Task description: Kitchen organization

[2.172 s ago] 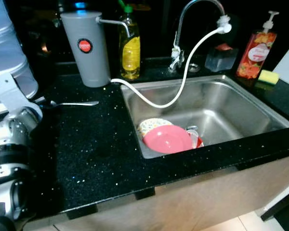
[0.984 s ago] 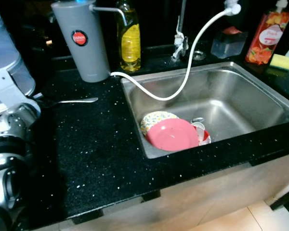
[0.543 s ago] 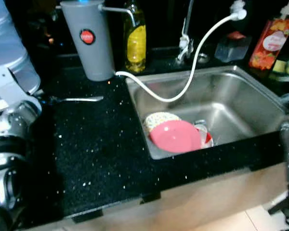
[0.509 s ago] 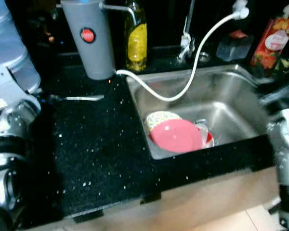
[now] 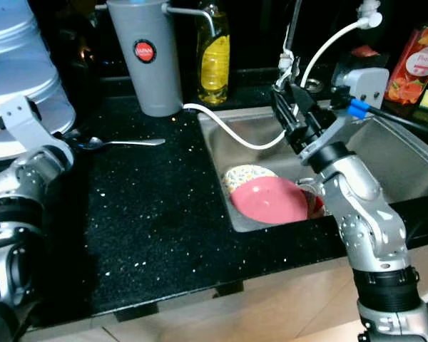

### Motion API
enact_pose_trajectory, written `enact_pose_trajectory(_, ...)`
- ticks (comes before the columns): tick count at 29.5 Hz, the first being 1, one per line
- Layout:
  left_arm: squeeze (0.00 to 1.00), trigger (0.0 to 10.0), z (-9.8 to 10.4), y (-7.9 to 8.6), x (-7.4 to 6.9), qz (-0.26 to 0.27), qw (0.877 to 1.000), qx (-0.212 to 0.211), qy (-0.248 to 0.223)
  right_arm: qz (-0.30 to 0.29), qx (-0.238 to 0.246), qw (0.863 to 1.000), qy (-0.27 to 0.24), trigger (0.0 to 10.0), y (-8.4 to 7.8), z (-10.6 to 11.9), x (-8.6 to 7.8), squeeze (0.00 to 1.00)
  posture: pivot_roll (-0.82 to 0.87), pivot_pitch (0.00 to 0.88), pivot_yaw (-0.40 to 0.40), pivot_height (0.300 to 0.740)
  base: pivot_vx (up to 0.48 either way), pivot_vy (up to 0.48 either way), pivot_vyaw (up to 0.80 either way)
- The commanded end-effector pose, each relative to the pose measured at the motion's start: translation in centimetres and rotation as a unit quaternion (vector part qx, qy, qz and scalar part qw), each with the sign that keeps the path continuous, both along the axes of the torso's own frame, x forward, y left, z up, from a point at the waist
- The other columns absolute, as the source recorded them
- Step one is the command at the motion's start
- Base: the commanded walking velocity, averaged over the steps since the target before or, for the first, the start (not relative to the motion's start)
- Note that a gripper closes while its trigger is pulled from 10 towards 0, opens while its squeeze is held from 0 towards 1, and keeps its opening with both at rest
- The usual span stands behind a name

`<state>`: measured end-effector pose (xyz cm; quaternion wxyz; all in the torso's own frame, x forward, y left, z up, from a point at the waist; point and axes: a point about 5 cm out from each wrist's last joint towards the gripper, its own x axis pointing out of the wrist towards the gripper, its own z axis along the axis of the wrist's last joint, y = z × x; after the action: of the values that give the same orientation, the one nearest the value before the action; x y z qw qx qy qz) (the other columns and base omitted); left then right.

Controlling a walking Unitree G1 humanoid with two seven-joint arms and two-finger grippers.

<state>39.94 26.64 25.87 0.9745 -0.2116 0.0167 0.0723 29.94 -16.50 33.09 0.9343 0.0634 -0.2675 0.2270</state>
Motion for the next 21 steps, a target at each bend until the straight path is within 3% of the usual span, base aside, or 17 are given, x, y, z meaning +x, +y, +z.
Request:
enact_pose_trajectory(1,0.0,10.0,-3.3,-0.6,0.0,-0.016,0.998,-0.011,0.066,0.019,-0.011,1.0,0.003,10.0,0.7,0.2,-0.4,0.0,-0.18,0.19,-0.004,0.74,0.0,0.0,0.0)
enact_pose_trajectory(2,0.0,10.0,-3.4,-1.0,0.1,-0.041,0.997,-0.013,0.064,0.036,-0.039,0.998,0.034,10.0,1.2,-0.3,-0.5,0.0,-0.19,0.197,-0.006,0.74,0.0,0.0,0.0)
enact_pose_trajectory(9,0.0,9.6,-3.4,-1.7,0.4,-0.088,0.995,-0.002,0.054,0.037,-0.059,0.995,0.072,10.0,1.3,-1.1,-0.6,0.0,-0.2,0.206,-0.007,0.74,0.0,0.0,0.0)
enact_pose_trajectory(10,0.0,7.5,-3.4,-1.8,0.4,-0.093,0.994,-0.004,0.052,0.035,-0.059,0.995,0.074,10.0,1.4,-1.1,-0.6,0.0,-0.2,0.216,-0.005,0.74,0.0,0.0,0.0)
enact_pose_trajectory(11,0.0,7.5,-3.4,-1.8,0.4,-0.093,0.994,-0.004,0.052,0.035,-0.059,0.995,0.074,10.0,1.4,-1.1,-0.6,0.0,-0.2,0.216,-0.005,0.74,0.0,0.0,0.0)
enact_pose_trajectory(14,0.0,5.0,-3.3,-1.7,0.5,-0.09,0.995,-0.003,0.05,0.038,-0.056,0.995,0.074,10.0,1.6,-1.0,-0.8,0.0,-0.2,0.228,0.0,0.74,0.0,0.0,0.0)
enact_pose_trajectory(15,0.0,5.0,-3.3,-1.7,0.5,-0.09,0.995,-0.003,0.05,0.038,-0.056,0.995,0.074,10.0,1.6,-1.0,-0.8,0.0,-0.2,0.228,0.0,0.74,0.0,0.0,0.0)
enact_pose_trajectory(16,0.0,3.1,-3.2,-1.6,0.6,-0.083,0.995,-0.001,0.05,0.041,-0.054,0.995,0.072,10.0,1.7,-0.9,-1.0,0.0,-0.2,0.234,0.002,0.74,0.0,0.0,0.0)
enact_pose_trajectory(17,0.0,3.1,-3.2,-1.6,0.6,-0.083,0.995,-0.001,0.05,0.041,-0.054,0.995,0.072,10.0,1.7,-0.9,-1.0,0.0,-0.2,0.234,0.002,0.74,0.0,0.0,0.0)
enact_pose_trajectory(19,0.0,0.0,-3.1,-1.3,0.6,-0.072,0.996,-0.009,0.049,0.045,-0.052,0.995,0.071,10.0,1.9,-0.7,-1.3,0.0,-0.21,0.243,0.006,0.74,0.0,0.0,0.0)
enact_pose_trajectory(21,0.0,0.0,-3.1,-1.1,0.5,-0.067,0.996,-0.019,0.049,0.044,-0.051,0.995,0.072,10.0,1.8,-0.6,-1.5,0.0,-0.21,0.246,0.009,0.74,0.0,0.0,0.0)
